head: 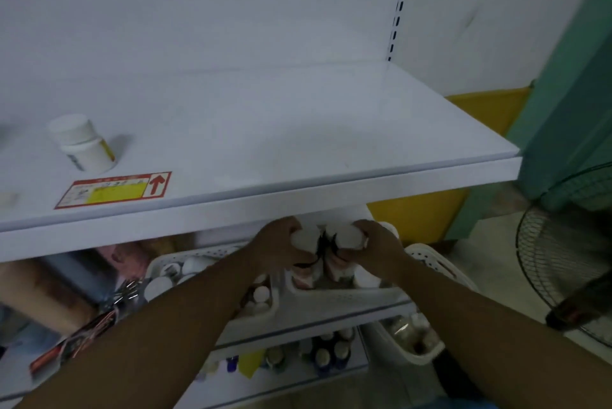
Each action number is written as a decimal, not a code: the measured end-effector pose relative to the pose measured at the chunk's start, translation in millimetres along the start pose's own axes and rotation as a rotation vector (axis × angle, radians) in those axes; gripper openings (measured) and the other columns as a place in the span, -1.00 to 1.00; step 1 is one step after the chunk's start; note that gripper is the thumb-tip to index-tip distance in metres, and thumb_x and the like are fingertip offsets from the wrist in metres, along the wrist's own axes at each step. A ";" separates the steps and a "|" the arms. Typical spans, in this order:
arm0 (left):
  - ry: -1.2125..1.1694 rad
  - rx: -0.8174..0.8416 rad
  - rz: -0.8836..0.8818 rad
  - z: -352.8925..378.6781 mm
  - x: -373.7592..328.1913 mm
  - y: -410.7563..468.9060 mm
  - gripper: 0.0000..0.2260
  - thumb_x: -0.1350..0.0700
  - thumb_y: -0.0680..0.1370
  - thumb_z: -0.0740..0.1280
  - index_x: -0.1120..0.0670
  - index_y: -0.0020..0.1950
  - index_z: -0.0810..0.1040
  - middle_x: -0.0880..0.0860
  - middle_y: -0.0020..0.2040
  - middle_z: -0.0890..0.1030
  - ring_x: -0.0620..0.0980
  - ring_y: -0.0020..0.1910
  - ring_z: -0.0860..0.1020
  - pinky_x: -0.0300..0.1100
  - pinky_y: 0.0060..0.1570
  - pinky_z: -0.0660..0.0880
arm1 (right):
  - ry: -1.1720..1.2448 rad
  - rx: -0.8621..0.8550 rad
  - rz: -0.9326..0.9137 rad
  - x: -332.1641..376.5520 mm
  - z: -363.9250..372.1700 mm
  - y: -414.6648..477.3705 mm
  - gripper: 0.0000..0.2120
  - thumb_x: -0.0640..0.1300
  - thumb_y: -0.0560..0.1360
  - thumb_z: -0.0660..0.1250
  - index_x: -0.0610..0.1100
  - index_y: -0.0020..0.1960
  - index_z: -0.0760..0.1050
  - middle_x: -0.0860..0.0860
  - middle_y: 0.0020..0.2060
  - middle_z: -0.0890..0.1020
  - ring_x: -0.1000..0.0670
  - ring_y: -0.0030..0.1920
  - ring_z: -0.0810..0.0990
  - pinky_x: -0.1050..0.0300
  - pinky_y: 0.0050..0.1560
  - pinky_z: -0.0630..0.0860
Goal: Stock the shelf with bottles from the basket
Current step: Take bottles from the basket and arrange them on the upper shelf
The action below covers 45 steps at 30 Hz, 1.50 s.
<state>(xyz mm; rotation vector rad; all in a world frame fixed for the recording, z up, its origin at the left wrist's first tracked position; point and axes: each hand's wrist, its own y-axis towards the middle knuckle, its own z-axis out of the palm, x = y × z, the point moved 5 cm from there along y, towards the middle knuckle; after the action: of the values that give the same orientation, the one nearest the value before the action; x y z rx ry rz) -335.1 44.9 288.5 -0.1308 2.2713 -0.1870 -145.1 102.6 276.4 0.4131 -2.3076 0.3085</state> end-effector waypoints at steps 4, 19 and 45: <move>-0.083 -0.094 0.040 -24.0 -37.5 -50.3 -0.79 -0.05 0.27 0.54 -0.18 -0.23 0.53 -0.30 -0.22 0.58 -0.30 -0.16 0.55 -0.54 -0.27 0.42 | 0.284 0.154 -0.056 29.4 -32.5 -31.0 -0.45 -0.08 0.35 0.48 -0.11 0.29 0.39 0.05 0.11 0.46 0.04 0.09 0.46 0.21 0.12 0.44; 0.058 -0.644 -0.081 -127.9 -94.1 -304.7 -0.55 -0.36 0.17 0.39 -0.03 -0.20 0.59 -0.05 -0.19 0.66 -0.16 -0.18 0.61 -0.08 -0.13 0.59 | 0.239 0.475 -0.579 222.2 -22.1 -175.3 -0.78 0.03 0.38 0.42 0.07 0.03 0.57 0.11 -0.02 0.67 0.12 0.03 0.61 0.06 0.07 0.55; 0.154 -1.011 -0.215 -484.8 111.8 -589.0 -0.64 -0.27 0.28 0.42 0.00 -0.17 0.60 -0.02 -0.19 0.66 -0.08 -0.18 0.62 -0.09 -0.22 0.61 | 0.227 0.433 -0.893 660.9 233.1 -250.1 -0.69 -0.01 0.31 0.45 0.01 0.03 0.50 0.00 -0.01 0.59 0.01 -0.04 0.61 0.04 -0.05 0.60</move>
<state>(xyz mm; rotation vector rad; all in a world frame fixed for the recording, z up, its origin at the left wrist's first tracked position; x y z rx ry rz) -757.6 -507.6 621.4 -0.9026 2.2873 0.8813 -636.2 -339.2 619.0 1.4670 -1.6177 0.3673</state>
